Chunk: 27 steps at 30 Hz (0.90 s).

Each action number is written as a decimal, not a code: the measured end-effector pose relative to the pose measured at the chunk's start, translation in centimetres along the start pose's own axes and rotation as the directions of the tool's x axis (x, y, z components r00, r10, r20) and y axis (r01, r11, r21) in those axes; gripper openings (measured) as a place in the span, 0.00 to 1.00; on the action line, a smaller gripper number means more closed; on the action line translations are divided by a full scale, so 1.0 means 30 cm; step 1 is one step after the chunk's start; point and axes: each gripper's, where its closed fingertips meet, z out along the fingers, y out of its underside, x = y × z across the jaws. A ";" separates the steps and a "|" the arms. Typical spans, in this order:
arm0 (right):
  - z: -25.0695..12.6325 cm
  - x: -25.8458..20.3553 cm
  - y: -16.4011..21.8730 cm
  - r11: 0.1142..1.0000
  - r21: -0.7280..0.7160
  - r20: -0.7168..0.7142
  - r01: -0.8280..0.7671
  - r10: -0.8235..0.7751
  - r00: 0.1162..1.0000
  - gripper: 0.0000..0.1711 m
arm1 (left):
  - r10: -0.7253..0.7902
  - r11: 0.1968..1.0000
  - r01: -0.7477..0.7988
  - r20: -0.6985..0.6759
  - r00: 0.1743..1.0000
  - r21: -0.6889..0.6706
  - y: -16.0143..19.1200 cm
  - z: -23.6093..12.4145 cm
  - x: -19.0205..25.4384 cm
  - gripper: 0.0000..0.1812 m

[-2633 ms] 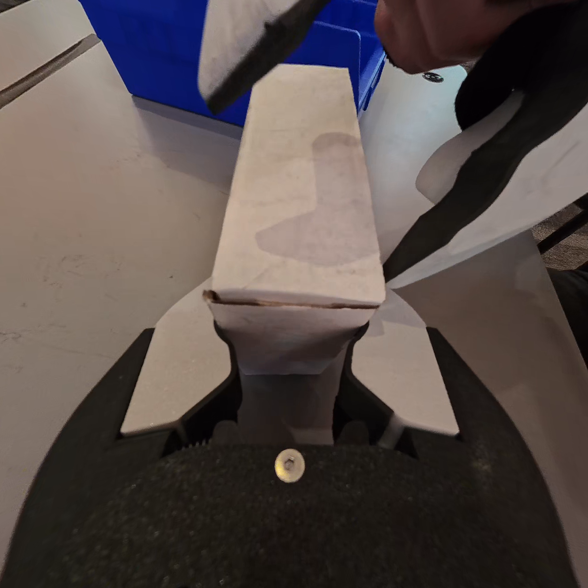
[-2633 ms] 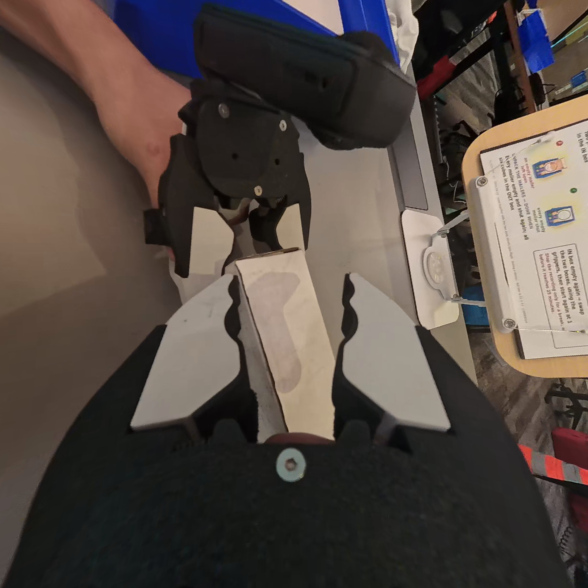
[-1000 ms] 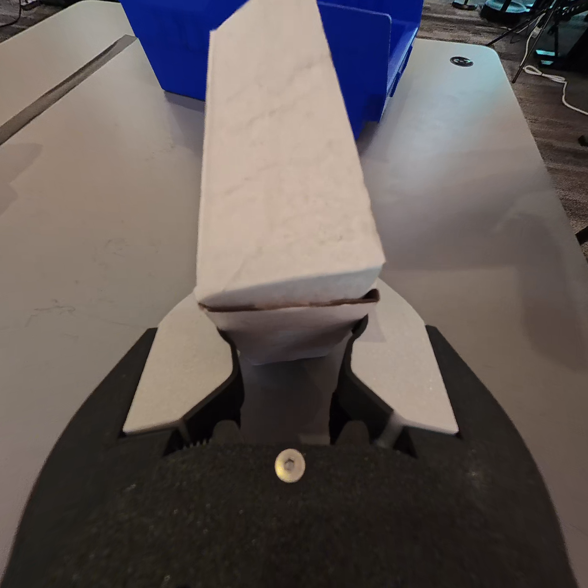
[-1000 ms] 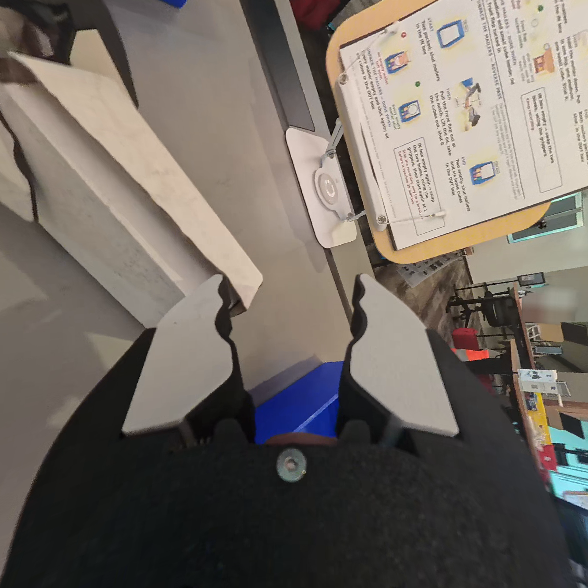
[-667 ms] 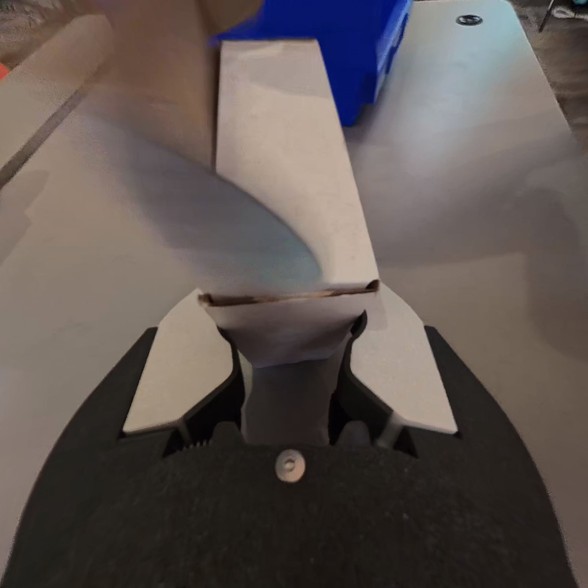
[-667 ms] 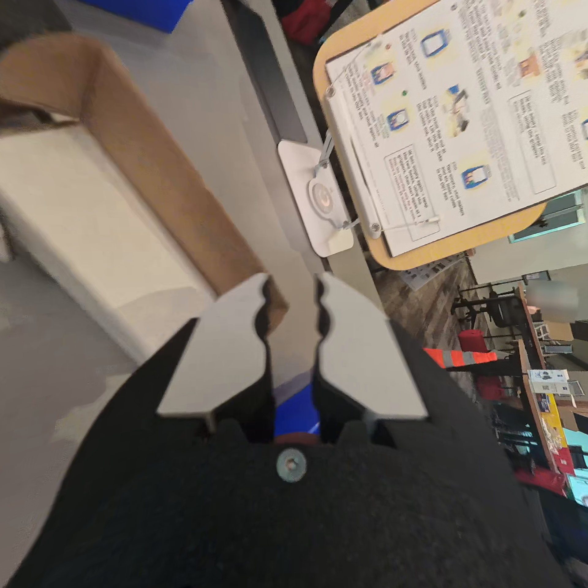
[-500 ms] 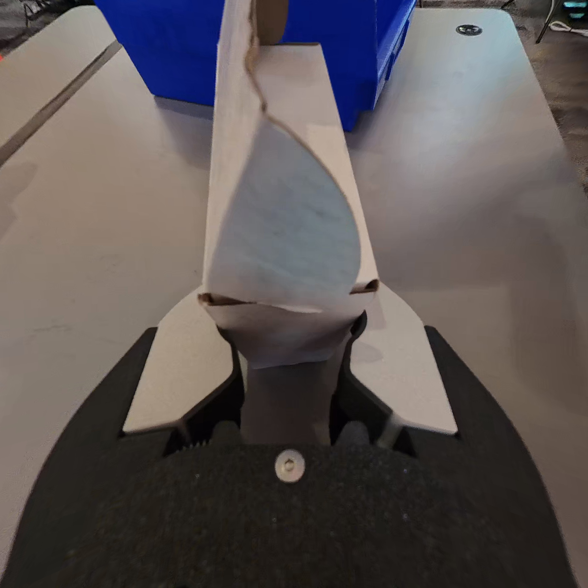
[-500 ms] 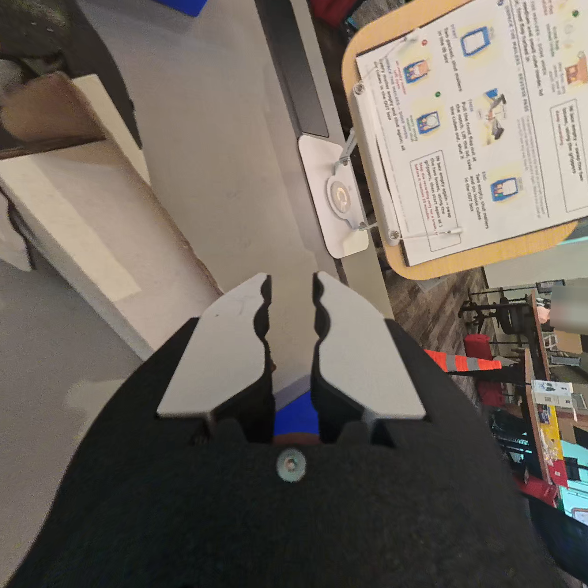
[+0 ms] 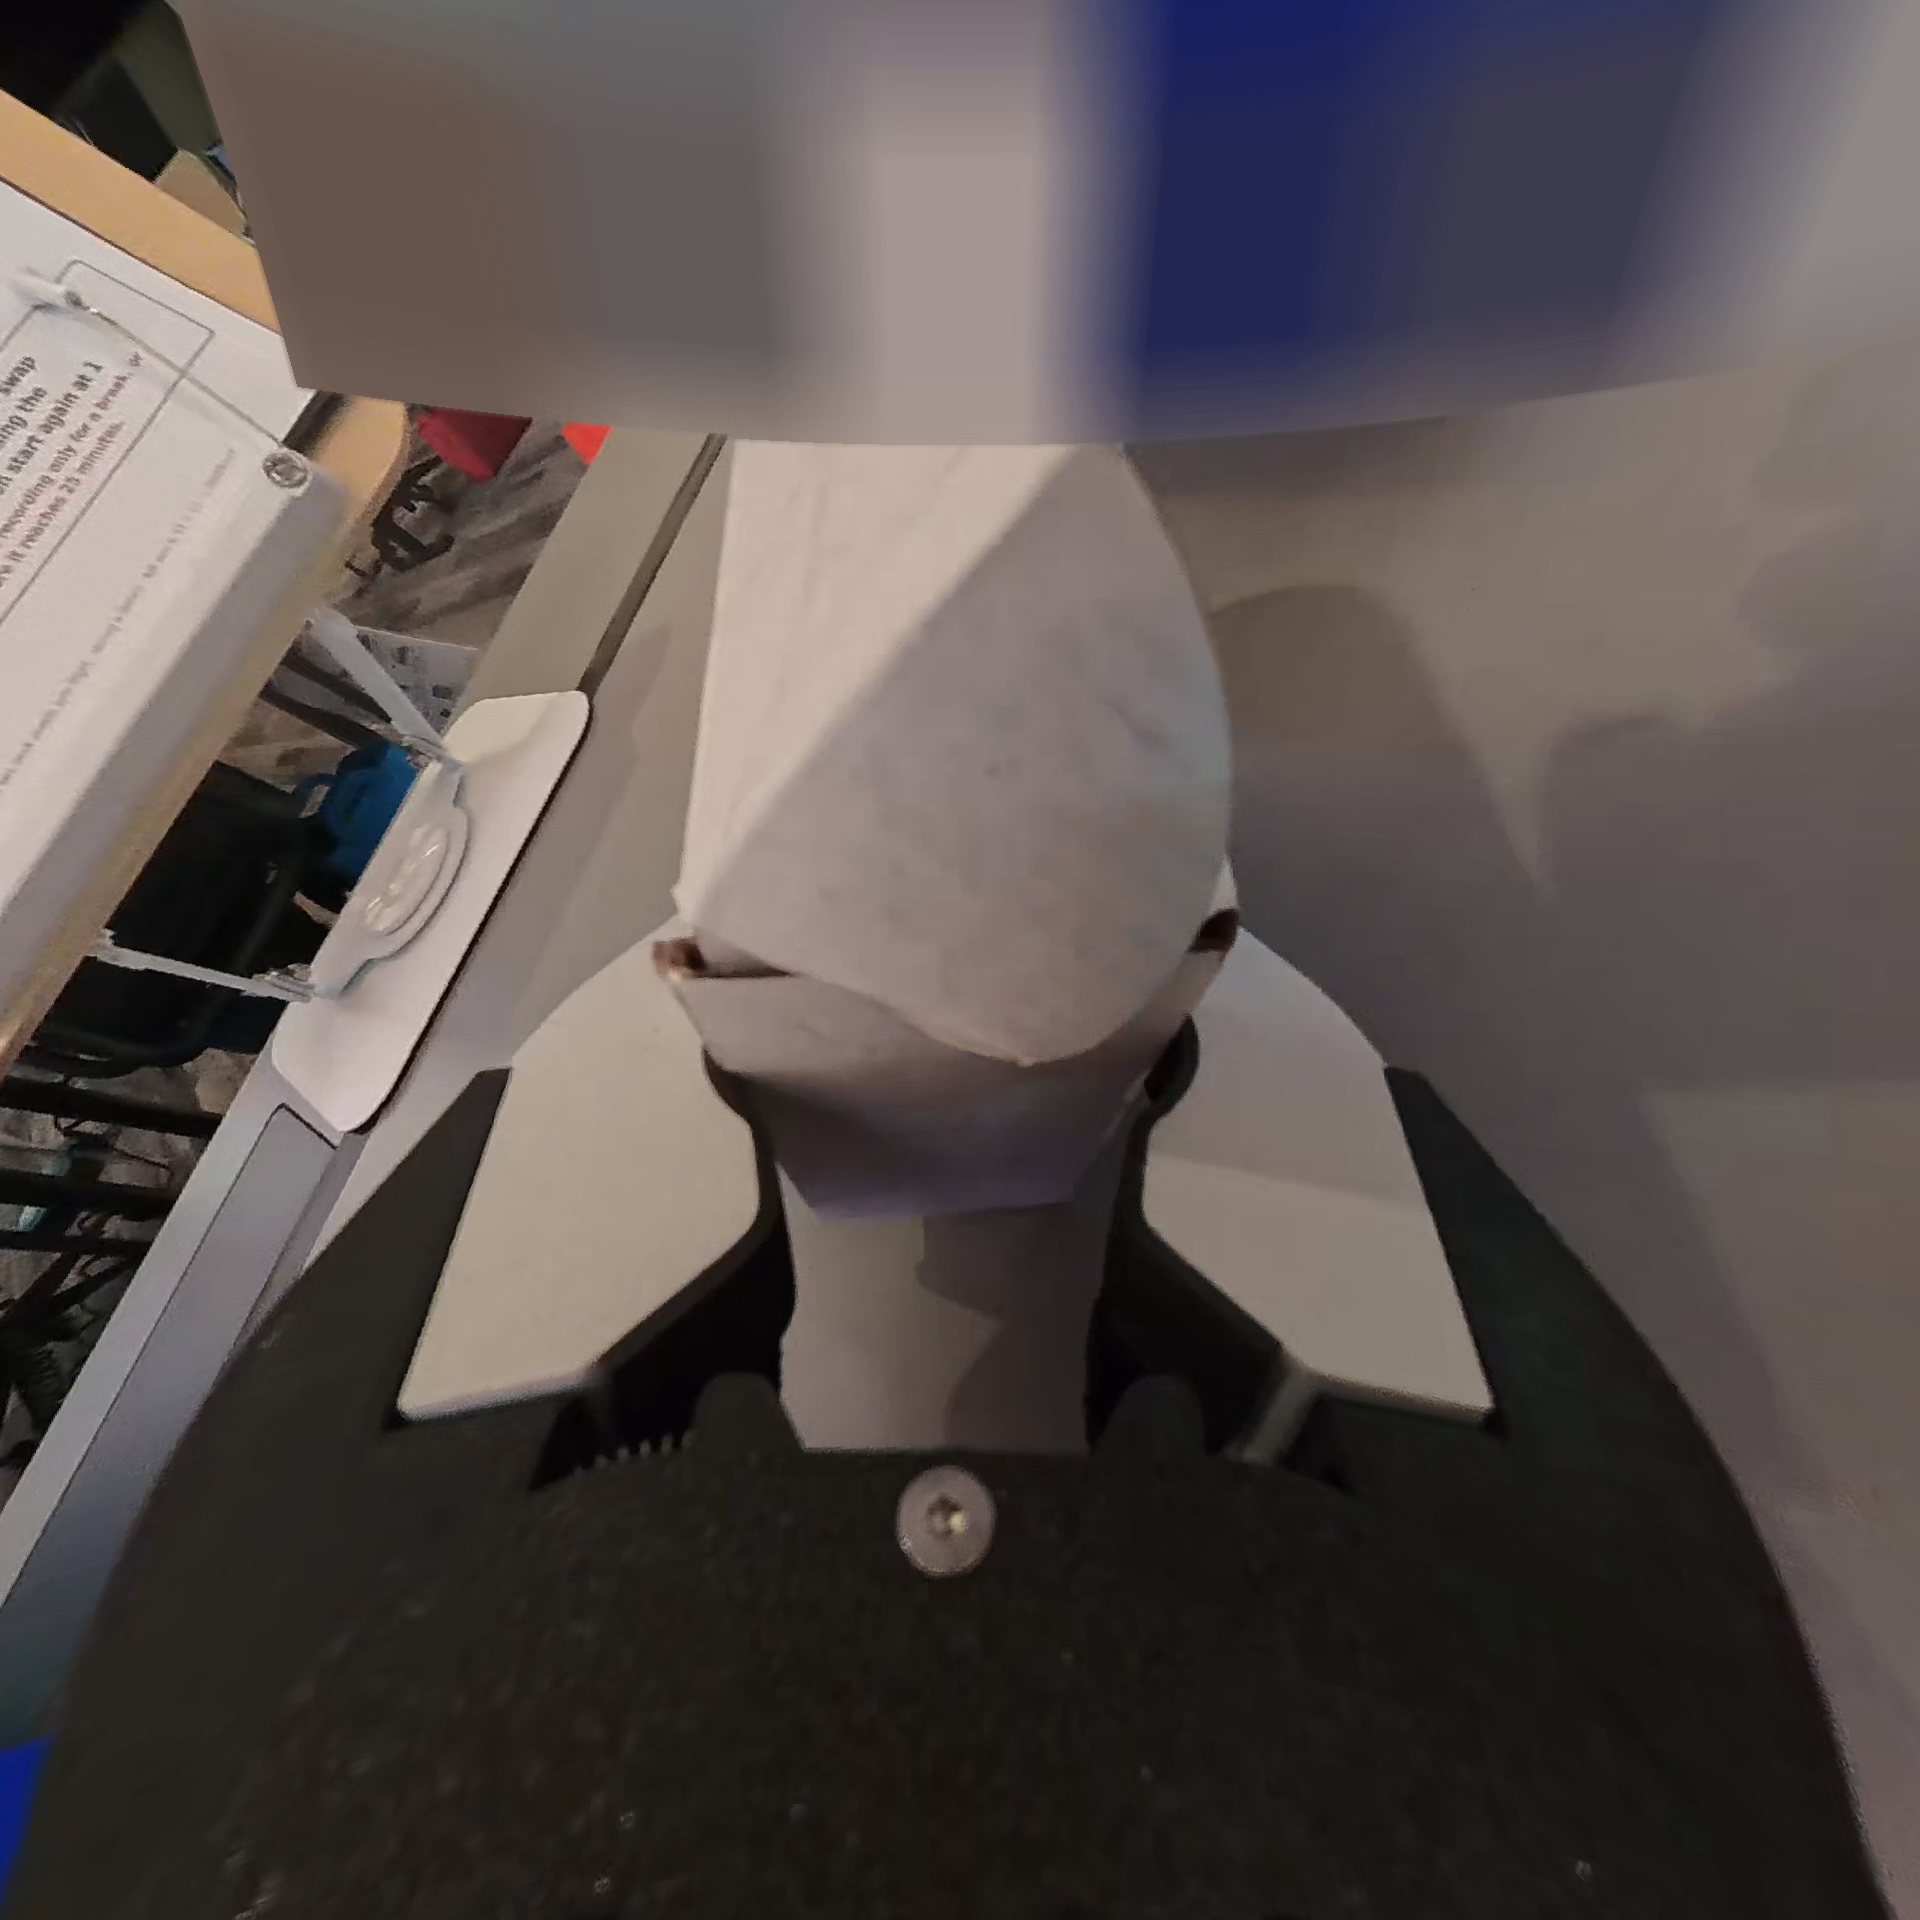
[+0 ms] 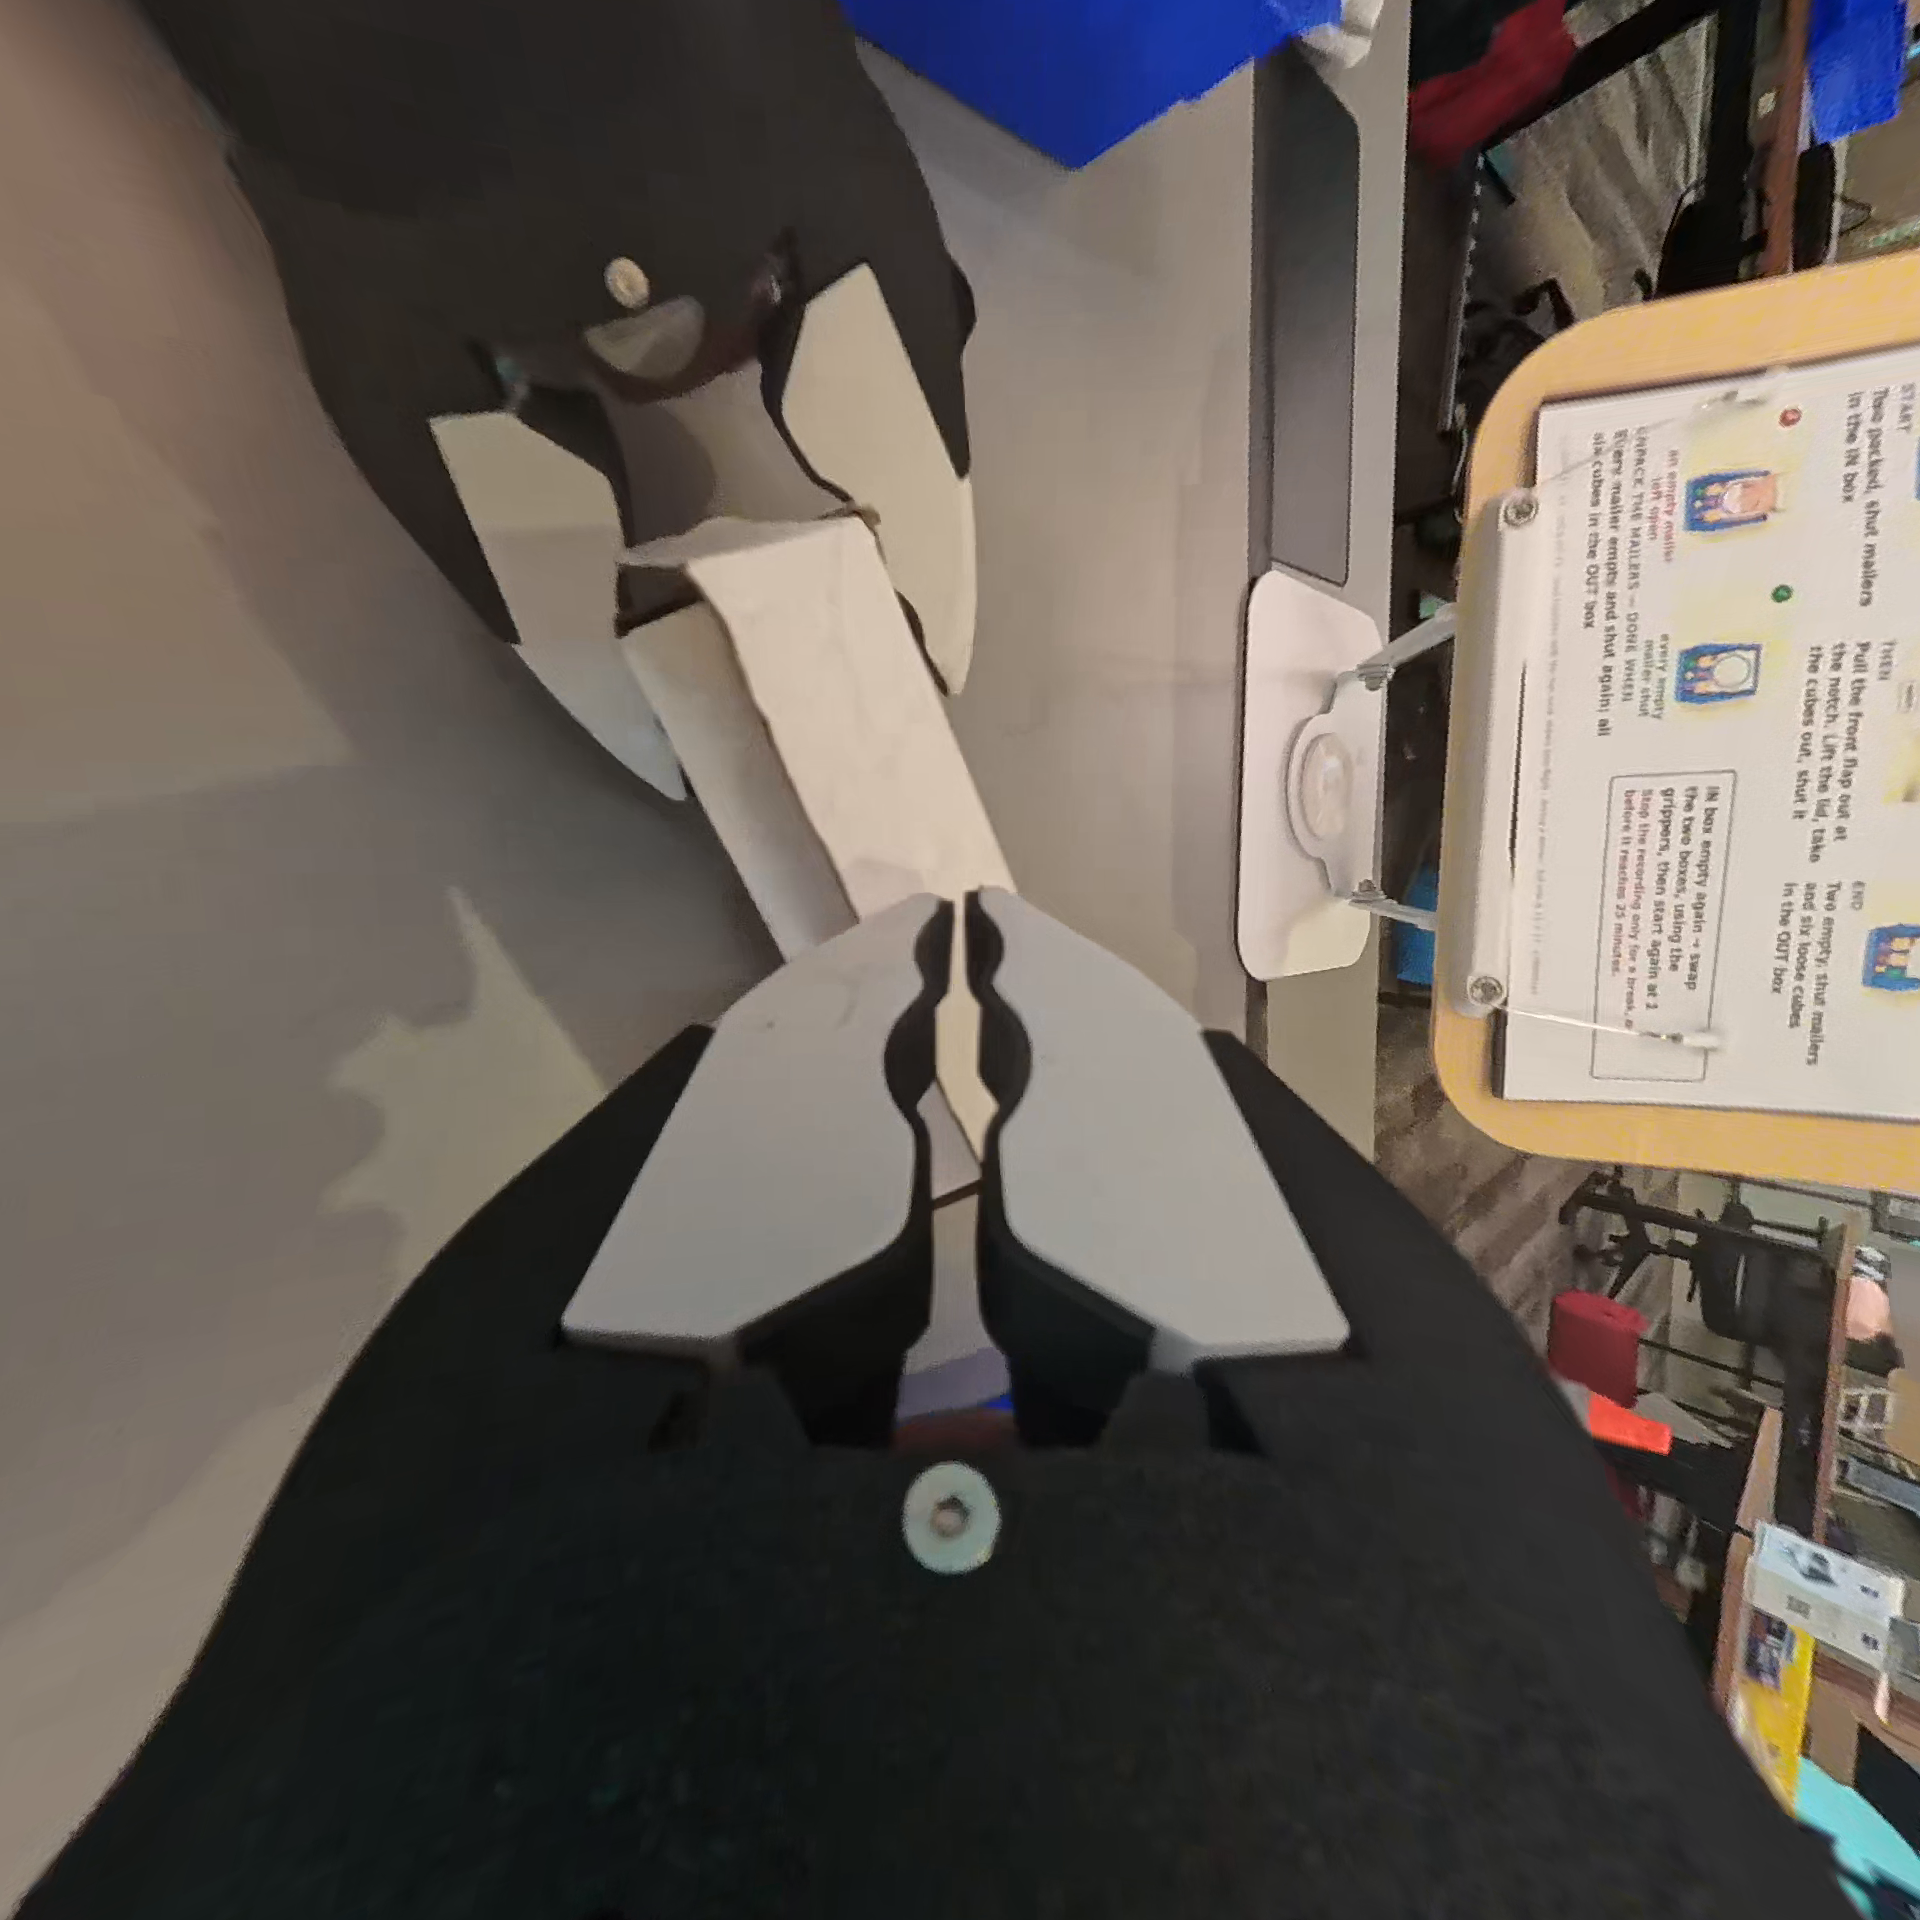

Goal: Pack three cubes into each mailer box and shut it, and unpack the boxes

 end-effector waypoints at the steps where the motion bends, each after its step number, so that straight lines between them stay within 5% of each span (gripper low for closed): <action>1: -0.020 -0.010 -0.019 0.999 0.031 0.021 -0.011 0.010 1.000 0.03 | 0.001 1.000 -0.001 0.003 1.000 -0.001 0.001 -0.001 0.000 0.40; 2: -0.046 -0.023 -0.041 0.997 0.070 0.051 -0.034 0.031 0.998 0.08 | 0.005 1.000 -0.005 0.006 1.000 -0.001 0.001 -0.002 0.000 0.40; 4: -0.078 -0.060 -0.051 0.994 0.095 0.099 -0.059 0.050 0.994 0.38 | -0.004 1.000 0.004 0.010 1.000 -0.009 0.005 -0.004 -0.004 0.40; 8: -0.002 -0.028 0.034 0.997 -0.038 -0.089 0.074 -0.077 0.993 0.31 | 0.035 0.999 -0.034 0.013 0.999 -0.004 0.003 -0.006 0.002 0.40; 11: 0.055 -0.009 0.070 0.989 -0.081 -0.175 0.126 -0.139 0.975 0.04 | 0.126 0.992 -0.126 0.066 0.990 -0.006 -0.002 -0.011 0.019 0.40; 20: 0.005 -0.175 0.035 0.997 0.025 -0.103 -0.078 0.080 0.992 0.04 | -0.292 0.948 0.291 0.007 0.956 -0.133 0.025 -0.160 0.168 0.59; 27: 0.060 -0.283 0.010 0.991 -0.028 -0.043 -0.128 0.127 0.991 0.02 | -0.520 0.836 0.511 0.007 0.854 -0.200 0.076 -0.322 0.201 0.48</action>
